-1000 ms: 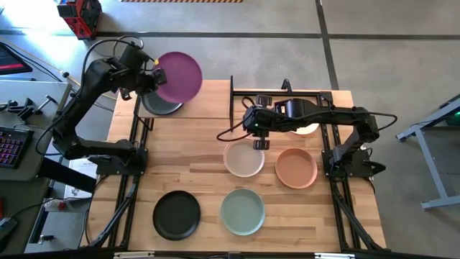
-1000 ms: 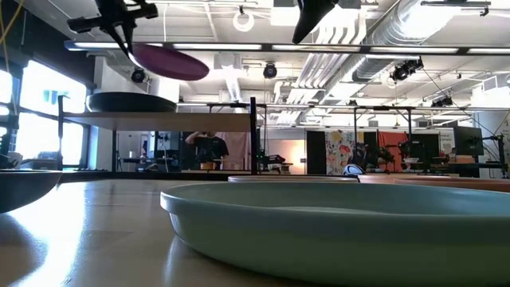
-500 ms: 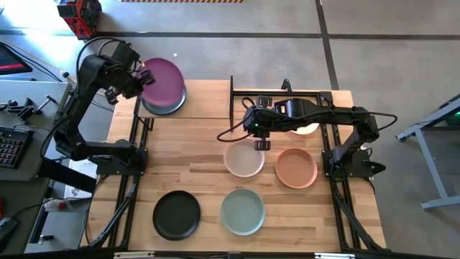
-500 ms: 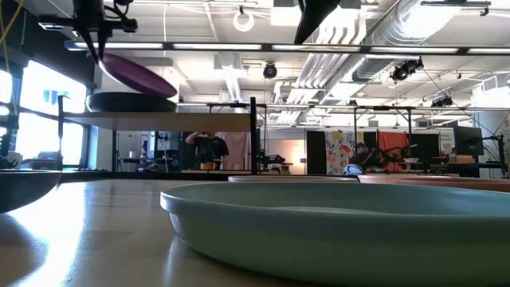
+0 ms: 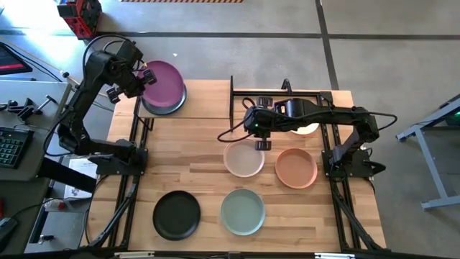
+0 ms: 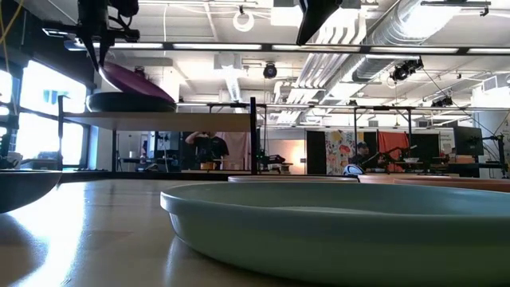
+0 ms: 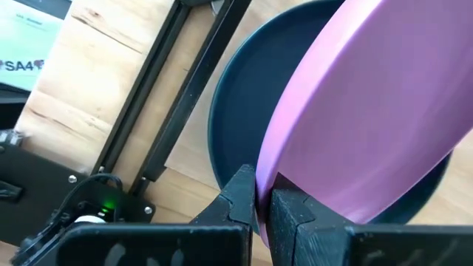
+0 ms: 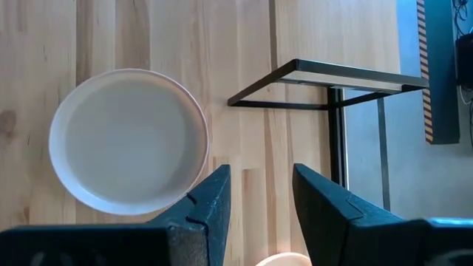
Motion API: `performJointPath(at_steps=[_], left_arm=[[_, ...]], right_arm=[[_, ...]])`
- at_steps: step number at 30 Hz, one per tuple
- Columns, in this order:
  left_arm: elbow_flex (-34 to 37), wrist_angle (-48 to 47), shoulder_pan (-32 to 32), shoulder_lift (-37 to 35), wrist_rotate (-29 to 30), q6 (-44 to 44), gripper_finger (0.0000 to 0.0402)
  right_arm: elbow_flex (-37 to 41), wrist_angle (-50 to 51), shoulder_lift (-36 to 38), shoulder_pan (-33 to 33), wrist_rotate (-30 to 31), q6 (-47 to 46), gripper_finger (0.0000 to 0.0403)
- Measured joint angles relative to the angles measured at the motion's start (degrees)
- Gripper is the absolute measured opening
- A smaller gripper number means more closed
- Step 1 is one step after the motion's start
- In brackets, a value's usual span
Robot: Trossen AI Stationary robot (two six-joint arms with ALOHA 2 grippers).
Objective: Place and stack plates onto a shelf
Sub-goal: Stack the violet plate on top of the black plate on the shelf, then stack the black plate on top of the violet plate on the shelf
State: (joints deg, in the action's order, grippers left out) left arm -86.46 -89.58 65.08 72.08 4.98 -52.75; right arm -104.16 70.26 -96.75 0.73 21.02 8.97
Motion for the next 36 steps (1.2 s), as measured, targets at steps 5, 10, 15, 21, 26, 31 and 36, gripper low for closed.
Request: performJointPath(at_steps=[5,10,15,21,26,31,36], left_arm=[[0.0,0.4,0.0,0.8,1.1,0.4,0.0005],[0.0,1.9,0.0,1.6,0.8,1.7,0.0005],[0.0,2.5,0.0,2.9,0.0,1.9,0.0009],[0.0,2.5,0.0,3.7,-0.5,2.1,0.0034],[0.0,2.5,0.0,3.7,-1.9,3.5,0.0058],[0.0,2.5,0.0,3.7,-2.3,3.9,0.0078],[0.0,2.5,0.0,3.7,-6.7,5.7,0.0085]], right_arm=[[0.0,0.3,0.0,0.0,0.0,0.0,0.0126],[0.0,0.3,0.0,0.0,0.0,0.0,0.0126],[0.0,0.3,0.0,0.0,0.0,0.0,0.0126],[0.0,0.3,0.0,0.0,0.0,0.0,0.0126],[0.0,0.3,0.0,0.0,0.0,0.1,0.0126],[0.0,0.3,0.0,0.0,0.0,0.1,0.0126],[0.0,0.6,0.0,0.0,0.0,0.0,0.0126]])
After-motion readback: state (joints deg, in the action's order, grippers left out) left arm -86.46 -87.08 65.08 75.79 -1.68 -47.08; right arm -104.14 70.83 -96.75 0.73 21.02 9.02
